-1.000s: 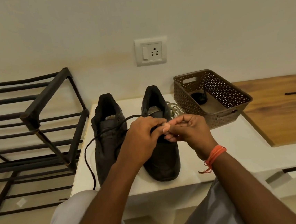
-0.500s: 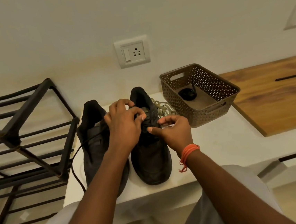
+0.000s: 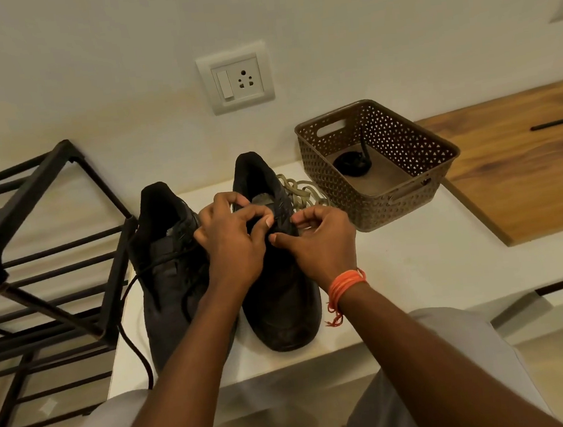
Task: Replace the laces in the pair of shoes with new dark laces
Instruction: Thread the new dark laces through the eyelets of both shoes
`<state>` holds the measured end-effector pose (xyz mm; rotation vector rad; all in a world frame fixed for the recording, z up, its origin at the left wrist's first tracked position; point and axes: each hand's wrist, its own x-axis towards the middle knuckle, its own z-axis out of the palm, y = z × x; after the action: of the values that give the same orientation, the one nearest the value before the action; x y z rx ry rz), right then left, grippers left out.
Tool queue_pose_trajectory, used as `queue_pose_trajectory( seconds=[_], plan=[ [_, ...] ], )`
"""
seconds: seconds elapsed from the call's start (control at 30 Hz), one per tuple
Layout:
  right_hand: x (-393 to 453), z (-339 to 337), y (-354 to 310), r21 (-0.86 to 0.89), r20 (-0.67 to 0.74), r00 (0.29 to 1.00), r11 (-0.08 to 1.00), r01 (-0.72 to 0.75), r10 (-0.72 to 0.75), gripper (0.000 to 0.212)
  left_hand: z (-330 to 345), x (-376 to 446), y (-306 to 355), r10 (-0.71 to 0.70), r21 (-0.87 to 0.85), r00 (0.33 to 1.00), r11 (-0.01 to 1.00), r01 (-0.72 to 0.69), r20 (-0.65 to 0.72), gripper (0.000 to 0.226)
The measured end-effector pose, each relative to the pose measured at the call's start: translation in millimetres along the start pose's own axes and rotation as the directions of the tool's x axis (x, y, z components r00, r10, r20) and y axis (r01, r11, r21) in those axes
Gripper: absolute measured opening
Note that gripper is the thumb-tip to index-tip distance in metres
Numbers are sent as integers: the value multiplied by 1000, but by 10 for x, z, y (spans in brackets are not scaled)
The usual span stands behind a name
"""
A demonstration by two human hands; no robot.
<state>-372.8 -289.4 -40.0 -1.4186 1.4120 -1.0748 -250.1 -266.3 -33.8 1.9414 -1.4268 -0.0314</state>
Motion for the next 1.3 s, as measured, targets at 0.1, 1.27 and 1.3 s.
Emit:
queue_pose_trajectory(
  seconds=[0.1, 1.27, 1.3],
  plan=[
    [-4, -6, 0, 10, 4, 1000, 1000, 1, -1, 39, 32, -17, 12, -14, -39, 1000, 999, 14, 4, 14],
    [120, 5, 81, 244, 34, 999, 970, 7, -16, 15, 5, -21, 49, -52, 36, 995, 998, 49, 87, 13],
    [117, 6, 81, 254, 36, 999, 967, 3, -12, 16, 5, -14, 48, -54, 27, 994, 998, 51, 92, 14]
  ],
)
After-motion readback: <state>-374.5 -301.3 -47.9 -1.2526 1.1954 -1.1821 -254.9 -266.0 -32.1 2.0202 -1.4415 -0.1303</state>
